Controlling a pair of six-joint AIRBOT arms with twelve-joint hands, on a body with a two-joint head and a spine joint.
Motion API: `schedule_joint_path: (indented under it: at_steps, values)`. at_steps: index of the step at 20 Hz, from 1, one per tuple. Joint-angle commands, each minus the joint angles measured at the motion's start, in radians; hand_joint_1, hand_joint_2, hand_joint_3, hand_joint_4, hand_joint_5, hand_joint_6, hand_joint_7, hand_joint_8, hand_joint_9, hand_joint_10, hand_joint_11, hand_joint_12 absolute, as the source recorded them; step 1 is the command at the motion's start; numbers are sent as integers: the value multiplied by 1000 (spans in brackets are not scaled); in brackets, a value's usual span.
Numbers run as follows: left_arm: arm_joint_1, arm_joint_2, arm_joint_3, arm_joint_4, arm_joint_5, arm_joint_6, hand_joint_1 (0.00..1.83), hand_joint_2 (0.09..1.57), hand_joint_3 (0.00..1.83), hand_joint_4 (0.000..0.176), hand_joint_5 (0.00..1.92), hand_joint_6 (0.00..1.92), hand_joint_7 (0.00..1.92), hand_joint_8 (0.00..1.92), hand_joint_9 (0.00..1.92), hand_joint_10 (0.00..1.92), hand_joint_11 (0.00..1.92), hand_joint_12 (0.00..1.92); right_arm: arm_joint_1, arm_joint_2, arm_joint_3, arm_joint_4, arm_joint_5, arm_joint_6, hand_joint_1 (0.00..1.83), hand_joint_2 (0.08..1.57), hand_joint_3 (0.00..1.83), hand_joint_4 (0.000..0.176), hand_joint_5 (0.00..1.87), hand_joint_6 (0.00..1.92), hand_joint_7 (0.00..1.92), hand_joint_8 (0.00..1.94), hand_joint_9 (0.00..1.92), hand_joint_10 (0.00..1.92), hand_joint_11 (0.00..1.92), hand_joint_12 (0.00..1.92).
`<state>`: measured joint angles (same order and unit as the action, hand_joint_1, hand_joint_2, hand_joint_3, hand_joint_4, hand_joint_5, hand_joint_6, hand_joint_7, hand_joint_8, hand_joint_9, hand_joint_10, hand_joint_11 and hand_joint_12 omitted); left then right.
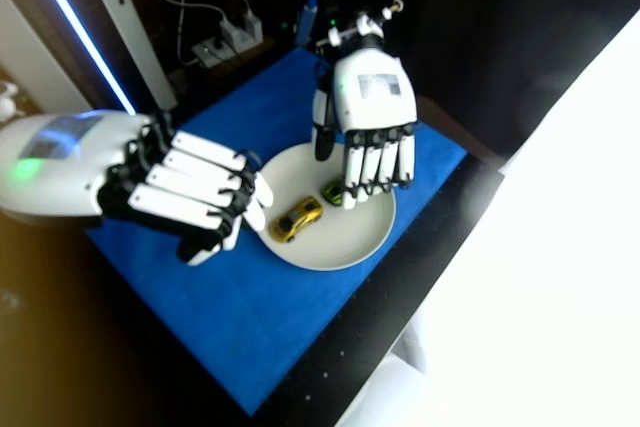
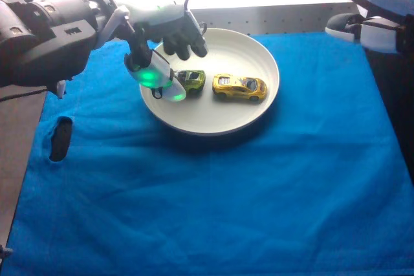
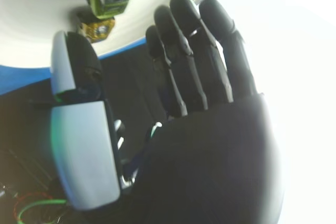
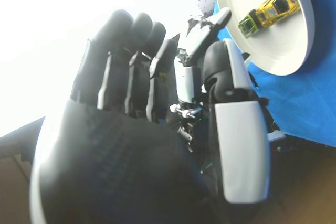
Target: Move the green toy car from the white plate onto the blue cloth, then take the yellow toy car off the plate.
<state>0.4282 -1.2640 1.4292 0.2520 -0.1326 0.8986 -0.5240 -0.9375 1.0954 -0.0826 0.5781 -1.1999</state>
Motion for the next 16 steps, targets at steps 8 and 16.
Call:
schedule_joint_path:
  at_steps: [8, 16]
  values:
    - [3, -33, 40, -21, -81, 1, 1084, 934, 0, 0, 755, 3, 646, 384, 499, 825, 239, 1521, 6, -2, 1, 5, 120, -1, 1140, 1154, 0, 0, 405, 797, 501, 843, 405, 1319, 252, 1921]
    - [14, -45, 57, -31, -69, 0, 1085, 947, 1, 0, 775, 3, 647, 553, 479, 1127, 337, 1703, 5, -3, 1, 5, 120, -1, 1178, 1148, 0, 0, 390, 897, 490, 893, 404, 1415, 265, 1921]
